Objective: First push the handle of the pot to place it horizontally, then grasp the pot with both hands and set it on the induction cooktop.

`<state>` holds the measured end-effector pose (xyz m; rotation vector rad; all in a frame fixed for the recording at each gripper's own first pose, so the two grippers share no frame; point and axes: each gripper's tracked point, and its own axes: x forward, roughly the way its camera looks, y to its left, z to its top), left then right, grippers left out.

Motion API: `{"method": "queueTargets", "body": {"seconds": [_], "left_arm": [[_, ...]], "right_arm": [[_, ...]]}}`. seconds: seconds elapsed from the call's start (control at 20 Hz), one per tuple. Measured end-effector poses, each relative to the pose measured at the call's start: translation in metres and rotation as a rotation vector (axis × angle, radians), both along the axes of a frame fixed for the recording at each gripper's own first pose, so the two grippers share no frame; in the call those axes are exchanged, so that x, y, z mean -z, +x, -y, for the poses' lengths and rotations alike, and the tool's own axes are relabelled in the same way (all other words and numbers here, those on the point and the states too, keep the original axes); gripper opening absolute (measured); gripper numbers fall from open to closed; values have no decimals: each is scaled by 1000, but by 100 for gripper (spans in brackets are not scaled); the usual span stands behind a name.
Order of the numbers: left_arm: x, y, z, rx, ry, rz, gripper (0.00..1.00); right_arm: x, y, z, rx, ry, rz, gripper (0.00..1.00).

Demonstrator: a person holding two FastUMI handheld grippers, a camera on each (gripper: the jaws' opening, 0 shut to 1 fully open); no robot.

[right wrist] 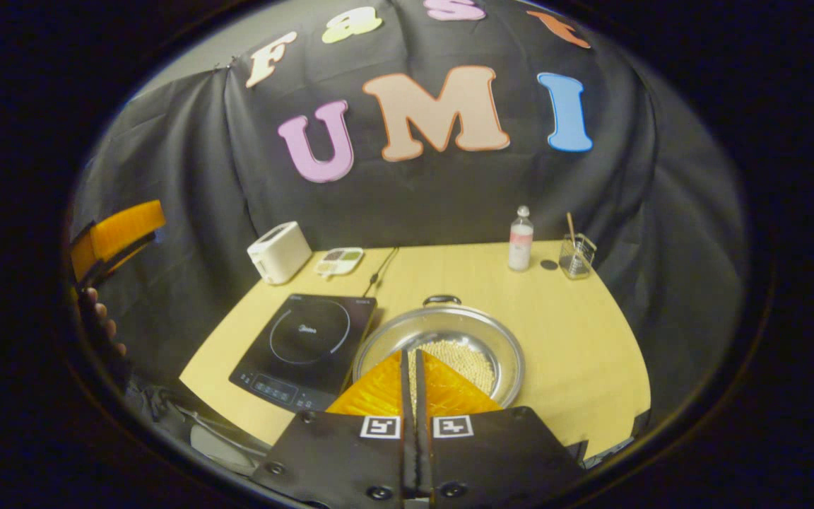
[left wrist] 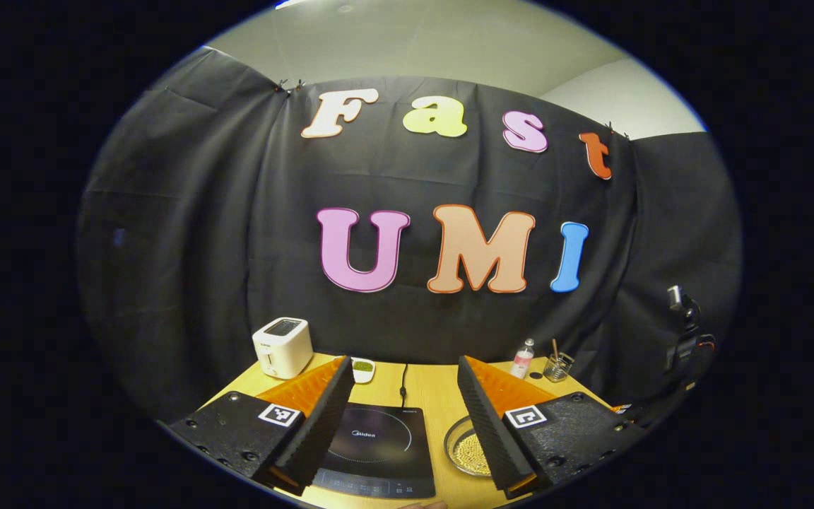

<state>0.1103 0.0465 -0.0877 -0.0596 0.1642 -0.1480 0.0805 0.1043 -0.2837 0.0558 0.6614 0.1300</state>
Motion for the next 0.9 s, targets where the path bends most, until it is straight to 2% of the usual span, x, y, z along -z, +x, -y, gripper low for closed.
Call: {"method": "queueTargets", "body": {"seconds": [0.05, 0.1, 0.35, 0.4, 0.45, 0.5, 0.55, 0.6, 0.9], "left_arm": [[4, 4, -6, 4, 2, -6, 85], [5, 7, -11, 2, -3, -6, 90], [22, 15, -33, -53, -46, -49, 90], [24, 15, -34, -58, -51, -55, 85], [24, 15, -35, -62, -50, -59, 90], [25, 16, -38, -69, -42, -59, 90], [25, 18, -44, -83, -34, -55, 90], [23, 20, -47, -99, -40, -49, 90], [30, 21, -50, -146, -63, -70, 90]], "right_arm": [[13, -3, -3, 14, -1, -38, 2], [25, -5, -7, 26, 6, -71, 3], [84, -28, -16, 45, 45, -251, 0], [91, -30, -17, 47, 56, -273, 0], [99, -31, -18, 48, 64, -294, 0], [107, -34, -20, 39, 69, -322, 3], [117, -39, -23, 28, 68, -352, 0], [124, -42, -26, 14, 72, -378, 3], [151, -56, -41, -51, 69, -487, 3]]}}
